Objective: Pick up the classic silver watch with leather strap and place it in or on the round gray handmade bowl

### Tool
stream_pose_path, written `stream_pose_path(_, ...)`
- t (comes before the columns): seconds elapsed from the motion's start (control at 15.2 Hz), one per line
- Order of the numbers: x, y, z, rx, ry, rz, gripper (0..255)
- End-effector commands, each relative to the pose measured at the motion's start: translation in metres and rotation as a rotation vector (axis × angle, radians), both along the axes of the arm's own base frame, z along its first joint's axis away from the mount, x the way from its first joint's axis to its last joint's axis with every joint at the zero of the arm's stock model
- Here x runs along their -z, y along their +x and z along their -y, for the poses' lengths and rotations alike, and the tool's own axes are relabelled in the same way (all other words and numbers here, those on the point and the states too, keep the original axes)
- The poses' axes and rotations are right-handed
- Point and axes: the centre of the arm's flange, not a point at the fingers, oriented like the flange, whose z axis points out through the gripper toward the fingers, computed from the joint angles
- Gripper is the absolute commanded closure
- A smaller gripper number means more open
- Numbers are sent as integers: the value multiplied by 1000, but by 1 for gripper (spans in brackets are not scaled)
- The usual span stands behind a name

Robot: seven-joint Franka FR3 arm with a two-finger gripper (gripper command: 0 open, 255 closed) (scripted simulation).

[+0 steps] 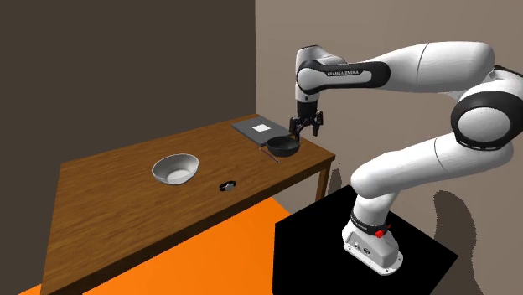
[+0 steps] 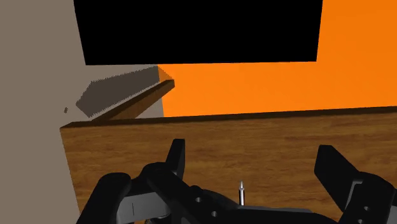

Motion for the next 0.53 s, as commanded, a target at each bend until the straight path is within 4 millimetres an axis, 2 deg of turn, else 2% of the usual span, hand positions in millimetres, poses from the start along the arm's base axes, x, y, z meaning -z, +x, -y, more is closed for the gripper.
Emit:
stream_pose_path(0.0, 11, 2, -22, 66, -2, 9, 0)
stream_pose_path(0.46, 47, 14, -106, 274, -13, 38, 0)
